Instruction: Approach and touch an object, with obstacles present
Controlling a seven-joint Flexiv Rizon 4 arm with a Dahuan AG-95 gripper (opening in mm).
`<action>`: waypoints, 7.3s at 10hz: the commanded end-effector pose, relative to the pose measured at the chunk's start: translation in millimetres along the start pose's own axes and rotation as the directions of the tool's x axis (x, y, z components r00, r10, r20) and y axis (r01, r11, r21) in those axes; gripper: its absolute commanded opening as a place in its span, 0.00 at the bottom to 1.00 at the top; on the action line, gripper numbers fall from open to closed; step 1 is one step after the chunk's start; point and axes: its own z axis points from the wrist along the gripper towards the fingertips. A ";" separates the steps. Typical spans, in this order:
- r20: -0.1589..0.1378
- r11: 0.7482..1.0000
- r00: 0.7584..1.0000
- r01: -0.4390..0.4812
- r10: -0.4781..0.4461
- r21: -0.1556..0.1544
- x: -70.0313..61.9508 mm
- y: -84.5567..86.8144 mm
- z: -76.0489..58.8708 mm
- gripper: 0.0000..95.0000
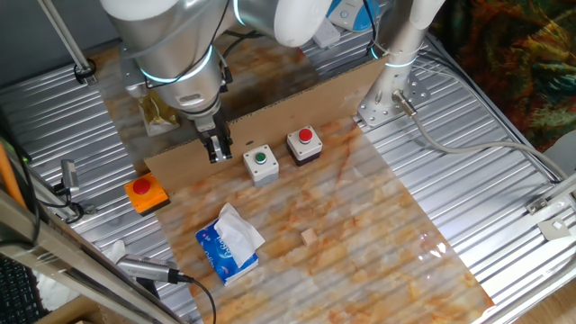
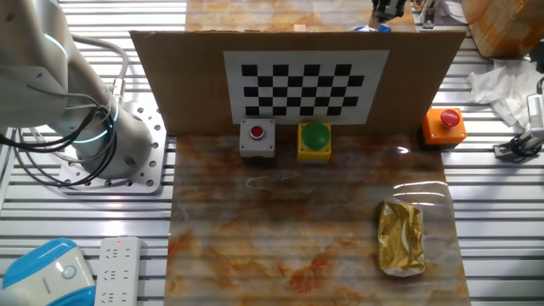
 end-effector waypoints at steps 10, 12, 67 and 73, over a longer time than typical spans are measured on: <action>0.055 0.994 0.992 0.112 -0.111 -0.006 1.5 -1.1 0.0 0.00; 0.081 0.992 0.990 0.120 -0.117 -0.041 1.5 -1.1 0.0 0.00; 0.057 0.994 0.993 0.107 -0.105 -0.032 8.6 -3.5 -48.9 0.00; 0.094 0.985 0.983 0.163 -0.156 -0.065 8.6 -3.5 -48.9 0.00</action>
